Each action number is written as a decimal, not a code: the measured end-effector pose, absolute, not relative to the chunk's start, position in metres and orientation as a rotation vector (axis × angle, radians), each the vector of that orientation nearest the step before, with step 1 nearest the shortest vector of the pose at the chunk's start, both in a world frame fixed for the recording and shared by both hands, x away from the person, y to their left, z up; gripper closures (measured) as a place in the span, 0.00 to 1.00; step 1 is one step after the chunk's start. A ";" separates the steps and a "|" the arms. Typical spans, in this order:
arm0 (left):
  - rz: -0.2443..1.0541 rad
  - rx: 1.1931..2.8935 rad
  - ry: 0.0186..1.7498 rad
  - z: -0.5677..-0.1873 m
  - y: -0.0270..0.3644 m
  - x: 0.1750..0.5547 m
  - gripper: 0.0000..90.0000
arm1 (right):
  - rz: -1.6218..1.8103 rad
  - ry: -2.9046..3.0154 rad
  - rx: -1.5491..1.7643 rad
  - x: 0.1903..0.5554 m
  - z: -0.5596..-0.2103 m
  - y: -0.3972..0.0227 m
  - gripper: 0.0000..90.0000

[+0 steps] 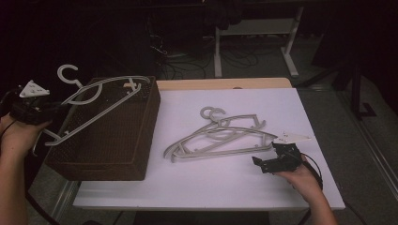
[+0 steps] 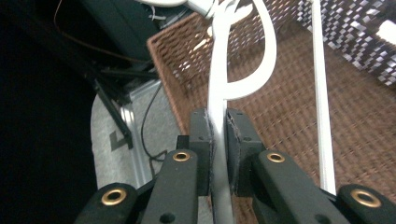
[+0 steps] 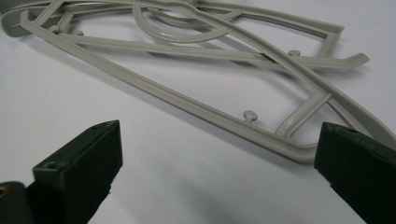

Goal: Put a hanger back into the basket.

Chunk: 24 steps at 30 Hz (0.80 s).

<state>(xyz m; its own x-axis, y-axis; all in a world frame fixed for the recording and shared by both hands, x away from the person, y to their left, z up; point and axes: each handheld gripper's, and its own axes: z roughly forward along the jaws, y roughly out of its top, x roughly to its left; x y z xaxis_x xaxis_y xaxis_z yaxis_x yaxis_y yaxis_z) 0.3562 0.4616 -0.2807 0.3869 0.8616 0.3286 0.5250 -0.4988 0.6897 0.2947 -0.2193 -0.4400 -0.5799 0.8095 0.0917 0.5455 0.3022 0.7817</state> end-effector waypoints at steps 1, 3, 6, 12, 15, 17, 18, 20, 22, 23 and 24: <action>0.926 2.173 1.195 -0.284 0.461 0.357 0.91 | 1.160 2.256 1.223 0.295 -0.440 -0.219 0.01; 0.924 2.195 1.201 -0.289 0.460 0.360 0.91 | 1.157 2.257 1.222 0.295 -0.440 -0.219 0.01; 0.917 2.221 1.200 -0.298 0.454 0.366 0.91 | 1.158 2.255 1.221 0.295 -0.440 -0.219 0.01; 0.909 2.273 1.204 -0.316 0.438 0.379 0.91 | 1.155 2.257 1.218 0.295 -0.440 -0.219 0.01; 0.892 2.274 1.218 -0.326 0.435 0.384 0.91 | 1.156 2.257 1.214 0.294 -0.440 -0.220 0.01; 0.862 2.287 1.231 -0.333 0.433 0.386 0.91 | 1.158 2.256 1.214 0.294 -0.440 -0.220 0.01; 0.850 2.290 1.238 -0.336 0.432 0.387 0.91 | 1.158 2.256 1.215 0.294 -0.440 -0.220 0.01; 0.827 2.274 1.261 -0.341 0.433 0.387 0.91 | 1.157 2.256 1.214 0.295 -0.440 -0.220 0.01; 0.786 2.262 1.288 -0.345 0.436 0.388 0.91 | 1.156 2.258 1.211 0.294 -0.440 -0.220 0.01; 0.774 2.261 1.299 -0.348 0.437 0.388 0.91 | 1.155 2.259 1.211 0.294 -0.440 -0.220 0.01; 0.764 2.259 1.309 -0.350 0.437 0.387 0.90 | 1.155 2.259 1.211 0.294 -0.440 -0.219 0.01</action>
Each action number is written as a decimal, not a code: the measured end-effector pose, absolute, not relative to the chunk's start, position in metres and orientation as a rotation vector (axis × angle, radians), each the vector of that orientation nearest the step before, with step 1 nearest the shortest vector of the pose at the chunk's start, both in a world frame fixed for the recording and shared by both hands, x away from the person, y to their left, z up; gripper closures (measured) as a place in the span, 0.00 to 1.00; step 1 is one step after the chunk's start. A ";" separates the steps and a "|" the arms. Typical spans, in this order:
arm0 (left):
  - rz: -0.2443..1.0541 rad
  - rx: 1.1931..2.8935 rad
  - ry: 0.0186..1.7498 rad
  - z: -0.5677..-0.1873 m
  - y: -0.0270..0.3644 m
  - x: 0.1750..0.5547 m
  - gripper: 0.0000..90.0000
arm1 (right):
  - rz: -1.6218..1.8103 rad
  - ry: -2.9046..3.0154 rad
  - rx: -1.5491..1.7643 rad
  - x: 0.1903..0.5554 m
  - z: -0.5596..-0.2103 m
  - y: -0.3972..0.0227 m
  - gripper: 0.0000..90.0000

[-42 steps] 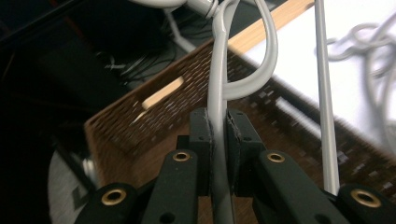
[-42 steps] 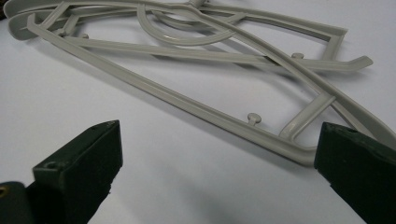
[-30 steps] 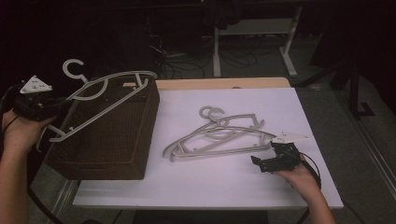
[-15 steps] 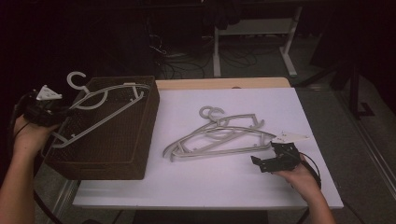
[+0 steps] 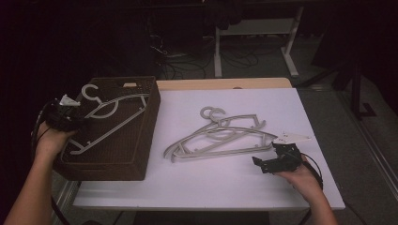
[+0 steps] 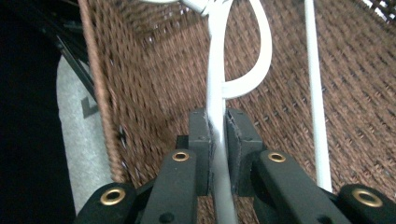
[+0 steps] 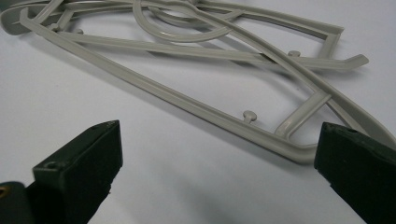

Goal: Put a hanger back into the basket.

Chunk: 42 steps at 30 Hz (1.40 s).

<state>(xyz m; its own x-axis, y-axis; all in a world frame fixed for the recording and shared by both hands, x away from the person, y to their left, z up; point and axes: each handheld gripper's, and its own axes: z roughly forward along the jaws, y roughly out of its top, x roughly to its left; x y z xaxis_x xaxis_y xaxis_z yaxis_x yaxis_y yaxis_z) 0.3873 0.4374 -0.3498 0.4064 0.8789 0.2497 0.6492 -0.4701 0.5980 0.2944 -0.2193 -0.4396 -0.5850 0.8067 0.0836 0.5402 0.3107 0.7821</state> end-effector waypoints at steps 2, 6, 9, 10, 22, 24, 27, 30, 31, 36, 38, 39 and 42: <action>0.752 2.265 1.322 -0.352 0.439 0.387 0.89 | 1.157 2.259 1.210 0.294 -0.440 -0.219 0.01; 0.742 2.236 1.327 -0.348 0.439 0.385 0.75 | 1.165 2.250 1.210 0.293 -0.439 -0.220 0.01; 0.743 2.198 1.327 -0.342 0.442 0.383 0.67 | 1.175 2.248 1.206 0.292 -0.439 -0.221 0.01; 0.728 2.173 1.319 -0.339 0.442 0.383 0.66 | 1.175 2.249 1.206 0.292 -0.439 -0.221 0.01; 0.464 1.964 1.092 -0.311 0.414 0.375 0.36 | 1.170 2.252 1.198 0.290 -0.437 -0.223 0.01; 0.441 1.948 1.049 -0.307 0.405 0.373 0.32 | 1.172 2.249 1.200 0.290 -0.437 -0.223 0.01; 0.402 1.929 0.984 -0.301 0.385 0.369 0.27 | 1.170 2.248 1.196 0.290 -0.436 -0.223 0.01; 0.371 1.920 0.933 -0.299 0.366 0.367 0.22 | 1.178 2.241 1.202 0.292 -0.434 -0.223 0.01; 0.362 1.922 0.914 -0.299 0.360 0.366 0.22 | 1.179 2.242 1.200 0.293 -0.434 -0.222 0.01; 0.304 1.924 0.832 -0.303 0.328 0.363 0.19 | 1.168 2.262 1.187 0.295 -0.435 -0.218 0.01; 0.286 1.925 0.804 -0.305 0.316 0.362 0.18 | 1.170 2.264 1.189 0.295 -0.435 -0.218 0.01; 0.275 1.922 0.791 -0.305 0.311 0.361 0.17 | 1.171 2.264 1.188 0.295 -0.435 -0.218 0.01; 0.251 1.913 0.756 -0.307 0.293 0.360 0.16 | 1.179 2.259 1.189 0.294 -0.434 -0.219 0.01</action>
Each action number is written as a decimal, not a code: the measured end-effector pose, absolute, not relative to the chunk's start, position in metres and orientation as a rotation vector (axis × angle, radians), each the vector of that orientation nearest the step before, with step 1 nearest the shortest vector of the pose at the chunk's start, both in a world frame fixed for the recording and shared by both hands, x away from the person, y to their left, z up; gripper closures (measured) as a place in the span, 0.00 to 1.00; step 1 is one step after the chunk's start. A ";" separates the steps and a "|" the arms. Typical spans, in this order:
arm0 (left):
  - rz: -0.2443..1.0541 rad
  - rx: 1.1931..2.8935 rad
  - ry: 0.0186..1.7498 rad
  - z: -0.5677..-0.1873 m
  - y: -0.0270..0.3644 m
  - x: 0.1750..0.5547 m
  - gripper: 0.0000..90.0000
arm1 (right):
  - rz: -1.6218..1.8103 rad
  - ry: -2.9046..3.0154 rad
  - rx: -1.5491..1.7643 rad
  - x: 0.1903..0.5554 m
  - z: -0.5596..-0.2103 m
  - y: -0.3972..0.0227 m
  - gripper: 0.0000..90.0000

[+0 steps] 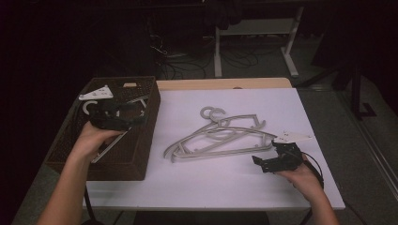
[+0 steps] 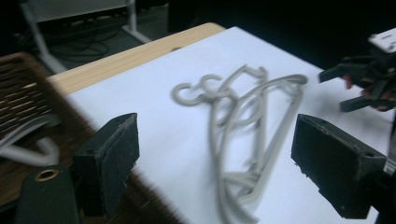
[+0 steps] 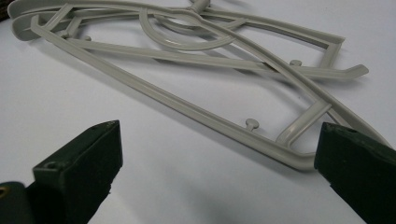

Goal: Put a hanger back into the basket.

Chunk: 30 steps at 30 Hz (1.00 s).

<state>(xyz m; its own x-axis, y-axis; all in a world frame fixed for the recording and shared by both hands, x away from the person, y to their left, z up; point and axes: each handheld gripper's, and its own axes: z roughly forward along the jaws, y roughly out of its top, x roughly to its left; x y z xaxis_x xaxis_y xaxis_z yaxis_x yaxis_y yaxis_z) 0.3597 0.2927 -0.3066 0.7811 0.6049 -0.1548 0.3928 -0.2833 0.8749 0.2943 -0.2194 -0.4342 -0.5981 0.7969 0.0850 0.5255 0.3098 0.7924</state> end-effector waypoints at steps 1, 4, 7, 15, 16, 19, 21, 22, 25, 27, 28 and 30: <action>0.237 1.909 0.738 -0.307 0.284 0.359 0.16 | 1.180 2.257 1.187 0.294 -0.434 -0.220 0.01; 0.221 1.915 0.701 -0.309 0.266 0.356 0.16 | 1.178 2.260 1.182 0.294 -0.434 -0.219 0.01; 0.195 1.911 0.663 -0.311 0.247 0.353 0.16 | 1.182 2.261 1.180 0.292 -0.434 -0.220 0.01; 0.127 1.899 0.604 -0.325 0.212 0.346 0.16 | 1.193 2.258 1.178 0.292 -0.433 -0.220 0.01; 0.117 1.897 0.598 -0.327 0.209 0.345 0.16 | 1.192 2.258 1.179 0.292 -0.433 -0.220 0.01; 0.103 1.926 0.581 -0.335 0.196 0.342 0.15 | 1.193 2.259 1.177 0.292 -0.433 -0.220 0.01; 0.094 1.936 0.576 -0.342 0.190 0.340 0.15 | 1.183 2.266 1.179 0.292 -0.434 -0.220 0.01; 0.088 1.944 0.576 -0.347 0.185 0.339 0.15 | 1.182 2.267 1.177 0.292 -0.434 -0.220 0.01; 0.072 1.957 0.572 -0.358 0.178 0.339 0.15 | 1.178 2.271 1.179 0.293 -0.435 -0.220 0.01; 0.067 1.967 0.568 -0.367 0.174 0.339 0.15 | 1.169 2.277 1.185 0.295 -0.436 -0.220 0.01; 0.065 1.974 0.571 -0.370 0.173 0.339 0.15 | 1.166 2.280 1.184 0.295 -0.437 -0.220 0.01; 0.065 1.980 0.570 -0.376 0.171 0.339 0.14 | 1.167 2.287 1.184 0.296 -0.438 -0.220 0.01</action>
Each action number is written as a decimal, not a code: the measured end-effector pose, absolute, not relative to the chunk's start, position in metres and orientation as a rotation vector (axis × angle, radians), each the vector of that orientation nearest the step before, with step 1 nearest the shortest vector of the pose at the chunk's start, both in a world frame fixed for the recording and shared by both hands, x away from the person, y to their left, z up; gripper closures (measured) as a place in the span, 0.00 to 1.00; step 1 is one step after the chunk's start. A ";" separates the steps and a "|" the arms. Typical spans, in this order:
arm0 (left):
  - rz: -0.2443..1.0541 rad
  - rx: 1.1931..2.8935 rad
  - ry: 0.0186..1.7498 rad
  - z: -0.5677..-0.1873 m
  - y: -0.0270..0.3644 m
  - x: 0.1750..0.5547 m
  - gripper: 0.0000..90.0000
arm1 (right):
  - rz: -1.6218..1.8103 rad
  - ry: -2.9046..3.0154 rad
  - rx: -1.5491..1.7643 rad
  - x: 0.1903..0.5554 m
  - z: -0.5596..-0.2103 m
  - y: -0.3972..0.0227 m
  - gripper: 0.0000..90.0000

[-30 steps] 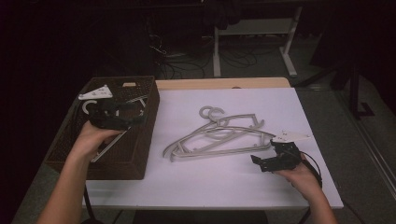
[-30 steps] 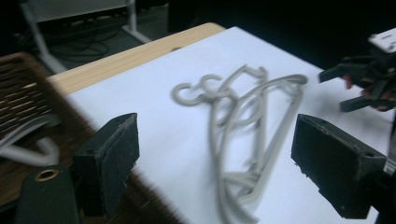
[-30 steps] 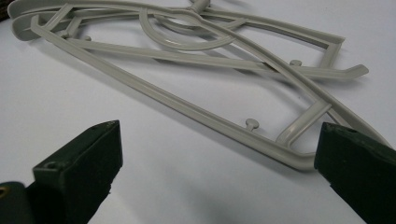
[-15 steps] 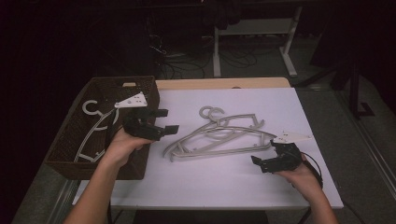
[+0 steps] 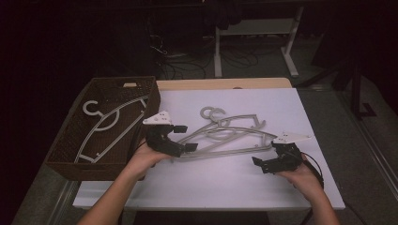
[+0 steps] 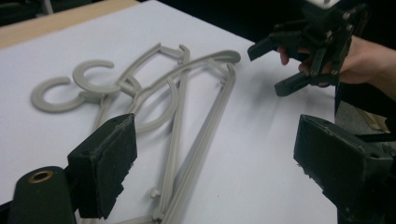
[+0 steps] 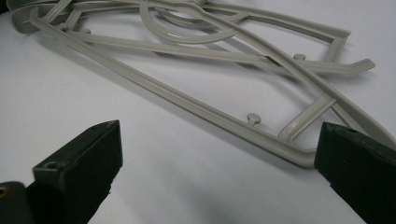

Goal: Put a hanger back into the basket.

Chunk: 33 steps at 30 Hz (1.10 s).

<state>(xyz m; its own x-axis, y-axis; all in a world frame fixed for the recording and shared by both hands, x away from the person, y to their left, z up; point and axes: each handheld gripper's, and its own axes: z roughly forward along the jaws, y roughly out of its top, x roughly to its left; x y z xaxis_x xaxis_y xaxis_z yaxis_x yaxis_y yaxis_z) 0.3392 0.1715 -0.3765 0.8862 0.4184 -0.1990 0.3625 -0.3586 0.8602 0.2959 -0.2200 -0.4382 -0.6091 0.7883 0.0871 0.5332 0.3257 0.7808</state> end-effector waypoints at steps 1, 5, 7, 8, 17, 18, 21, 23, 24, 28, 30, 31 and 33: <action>0.075 1.988 0.573 -0.381 0.171 0.339 0.13 | 1.164 2.289 1.184 0.296 -0.439 -0.220 0.01; 0.105 2.012 0.618 -0.397 0.170 0.343 0.11 | 1.164 2.289 1.192 0.297 -0.439 -0.219 0.01; 0.115 2.031 0.639 -0.403 0.168 0.346 0.09 | 1.167 2.290 1.190 0.297 -0.438 -0.218 0.01; 0.128 2.039 0.644 -0.405 0.167 0.347 0.09 | 1.167 2.292 1.186 0.296 -0.438 -0.218 0.01; 0.196 2.091 0.694 -0.418 0.150 0.375 0.15 | 1.165 2.300 1.188 0.299 -0.440 -0.219 0.01; 0.204 2.101 0.695 -0.420 0.148 0.378 0.15 | 1.163 2.300 1.189 0.299 -0.441 -0.219 0.01; 0.220 2.146 0.690 -0.424 0.143 0.387 0.19 | 1.161 2.298 1.189 0.298 -0.441 -0.219 0.01; 0.240 2.169 0.683 -0.427 0.139 0.392 0.24 | 1.164 2.296 1.190 0.298 -0.440 -0.220 0.01; 0.245 2.175 0.678 -0.428 0.138 0.395 0.26 | 1.165 2.295 1.190 0.298 -0.440 -0.220 0.01; 0.249 2.217 0.653 -0.432 0.132 0.405 0.37 | 1.163 2.295 1.189 0.298 -0.440 -0.220 0.01; 0.251 2.226 0.643 -0.434 0.131 0.407 0.45 | 1.163 2.294 1.190 0.298 -0.440 -0.220 0.01; 0.246 2.247 0.641 -0.436 0.127 0.412 0.45 | 1.163 2.293 1.191 0.298 -0.440 -0.220 0.01; 0.261 2.268 0.614 -0.435 0.123 0.414 0.52 | 1.164 2.293 1.195 0.298 -0.440 -0.220 0.01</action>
